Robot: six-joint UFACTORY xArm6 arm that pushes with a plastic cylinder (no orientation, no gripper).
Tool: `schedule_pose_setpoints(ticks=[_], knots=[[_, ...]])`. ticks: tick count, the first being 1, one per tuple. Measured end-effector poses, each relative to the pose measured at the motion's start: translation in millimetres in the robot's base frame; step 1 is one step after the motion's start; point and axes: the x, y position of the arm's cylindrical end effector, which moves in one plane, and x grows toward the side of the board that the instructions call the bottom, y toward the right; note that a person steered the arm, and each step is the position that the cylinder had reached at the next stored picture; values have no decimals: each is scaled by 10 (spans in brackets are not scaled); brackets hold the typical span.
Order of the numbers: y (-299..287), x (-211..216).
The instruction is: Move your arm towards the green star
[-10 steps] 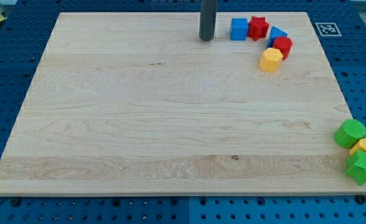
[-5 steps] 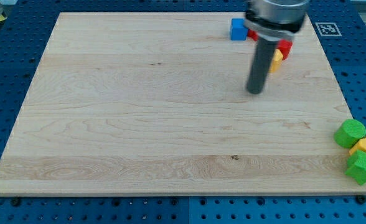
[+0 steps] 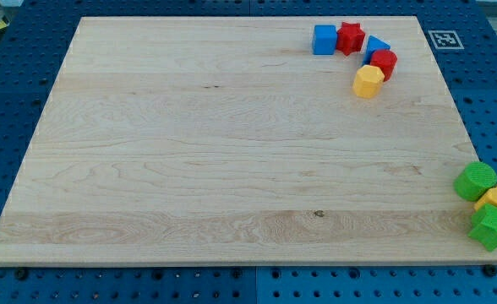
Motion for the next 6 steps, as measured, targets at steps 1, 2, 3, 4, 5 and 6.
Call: schedule_pose_setpoints(ticks=[1,2,3,4,5,6], knots=[[-117,281],[-118,383],[-118,443],[-120,571],[-163,716],[-378,713]])
